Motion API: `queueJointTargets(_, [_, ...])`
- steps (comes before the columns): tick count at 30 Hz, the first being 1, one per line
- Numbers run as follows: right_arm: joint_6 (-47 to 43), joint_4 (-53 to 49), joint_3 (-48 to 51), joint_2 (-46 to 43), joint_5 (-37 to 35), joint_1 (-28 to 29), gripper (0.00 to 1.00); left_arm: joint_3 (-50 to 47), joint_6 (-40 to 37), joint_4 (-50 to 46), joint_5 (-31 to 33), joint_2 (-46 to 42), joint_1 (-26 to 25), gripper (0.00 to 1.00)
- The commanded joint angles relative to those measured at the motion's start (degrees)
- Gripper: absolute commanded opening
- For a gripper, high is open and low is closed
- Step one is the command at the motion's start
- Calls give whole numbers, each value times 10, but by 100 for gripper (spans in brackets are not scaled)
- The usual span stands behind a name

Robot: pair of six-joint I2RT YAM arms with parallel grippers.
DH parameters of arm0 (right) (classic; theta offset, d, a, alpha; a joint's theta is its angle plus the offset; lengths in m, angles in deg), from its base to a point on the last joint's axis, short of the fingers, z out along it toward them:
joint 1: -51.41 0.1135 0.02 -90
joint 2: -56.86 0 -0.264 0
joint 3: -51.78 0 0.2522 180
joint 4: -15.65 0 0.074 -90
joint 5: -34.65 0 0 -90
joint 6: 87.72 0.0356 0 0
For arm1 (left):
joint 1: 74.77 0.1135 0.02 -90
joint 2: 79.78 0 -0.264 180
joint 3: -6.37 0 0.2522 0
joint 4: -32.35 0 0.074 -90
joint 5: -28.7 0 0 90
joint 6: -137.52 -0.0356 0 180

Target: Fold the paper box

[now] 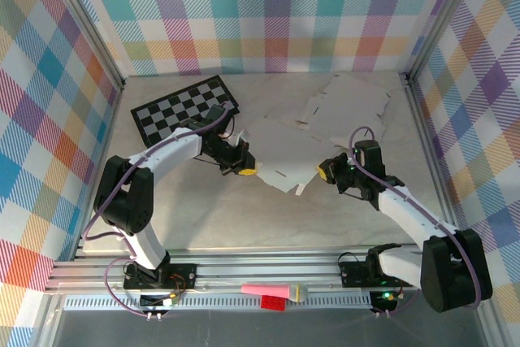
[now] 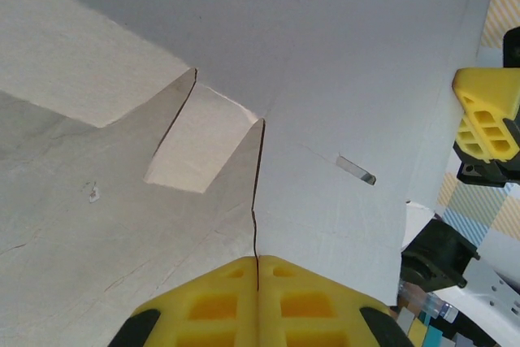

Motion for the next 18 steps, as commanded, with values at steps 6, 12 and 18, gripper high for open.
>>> queueJointTargets(6, [44,-71,-62,-57,-35,6,0,-20,37,-14,21,-105,4,53])
queueJointTargets(12, [67,-145,-131,-66,-69,30,0,-19,65,-20,57,-172,4,57])
queueJointTargets(18, [49,-317,-286,-67,-164,66,0,47,79,-29,147,-221,10,59])
